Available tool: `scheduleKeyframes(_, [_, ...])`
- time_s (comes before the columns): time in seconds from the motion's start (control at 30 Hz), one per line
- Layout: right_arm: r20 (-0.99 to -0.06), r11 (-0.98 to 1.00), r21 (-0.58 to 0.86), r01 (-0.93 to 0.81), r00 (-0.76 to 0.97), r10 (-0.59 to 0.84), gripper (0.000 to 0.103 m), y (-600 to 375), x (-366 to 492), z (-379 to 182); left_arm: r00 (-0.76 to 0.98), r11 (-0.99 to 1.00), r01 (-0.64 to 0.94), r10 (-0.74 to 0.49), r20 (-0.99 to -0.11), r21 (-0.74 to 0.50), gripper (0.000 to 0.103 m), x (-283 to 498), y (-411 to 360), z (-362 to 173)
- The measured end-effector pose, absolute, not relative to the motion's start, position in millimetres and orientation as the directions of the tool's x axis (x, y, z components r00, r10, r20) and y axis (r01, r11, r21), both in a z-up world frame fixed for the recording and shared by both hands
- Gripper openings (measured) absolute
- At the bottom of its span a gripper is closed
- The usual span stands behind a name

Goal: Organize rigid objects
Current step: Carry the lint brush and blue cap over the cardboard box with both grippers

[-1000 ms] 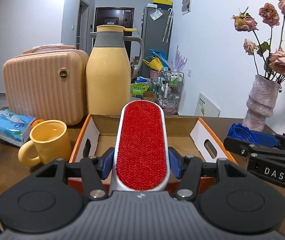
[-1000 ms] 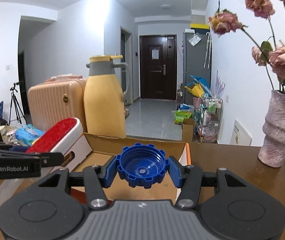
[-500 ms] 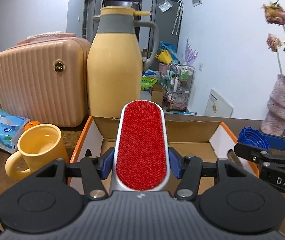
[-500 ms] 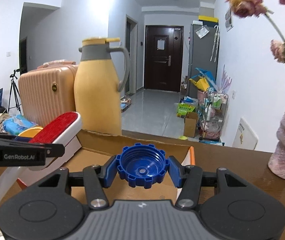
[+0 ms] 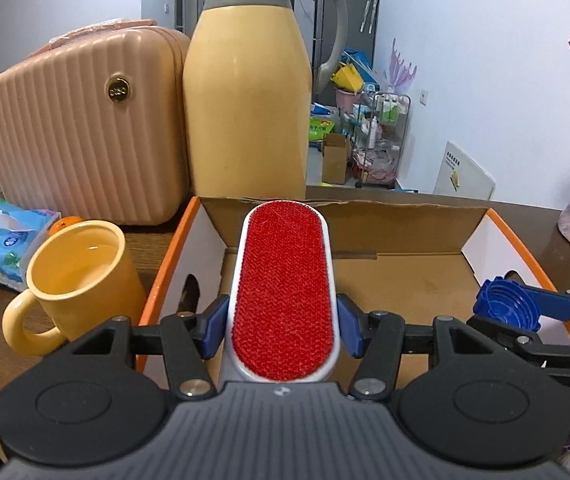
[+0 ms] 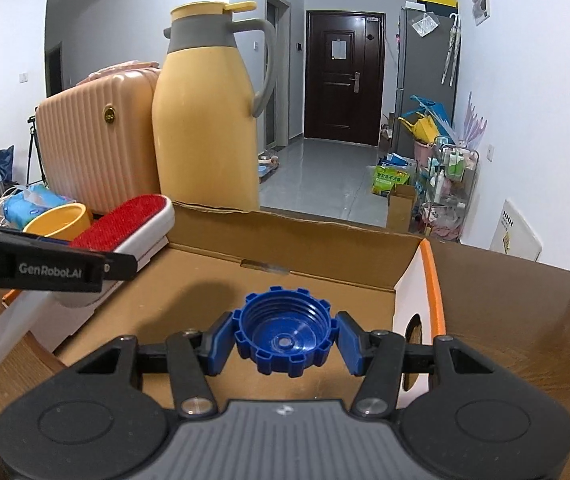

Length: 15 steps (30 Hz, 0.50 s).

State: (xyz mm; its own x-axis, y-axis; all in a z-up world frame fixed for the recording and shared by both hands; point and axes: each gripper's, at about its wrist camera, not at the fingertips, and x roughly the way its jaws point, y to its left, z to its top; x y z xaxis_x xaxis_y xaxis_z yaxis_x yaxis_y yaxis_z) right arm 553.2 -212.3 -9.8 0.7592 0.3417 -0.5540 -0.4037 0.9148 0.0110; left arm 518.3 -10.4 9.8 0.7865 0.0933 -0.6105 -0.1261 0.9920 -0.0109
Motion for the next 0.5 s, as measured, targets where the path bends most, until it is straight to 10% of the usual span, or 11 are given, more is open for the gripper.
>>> scheduleKeyframes(0.37, [-0.623,0.915,-0.004,-0.402,0.717,0.312,0.054,-200,561,-29,0.767,0.991,-0.135,0.116,-0.632,0.017,0.057,523,-12,4])
scheduleKeyframes(0.5, [-0.624,0.923,0.002,-0.385,0.721,0.302,0.070,-200,562,-28,0.771,0.991,-0.135,0.116,-0.627,0.017,0.072,521,-13,7])
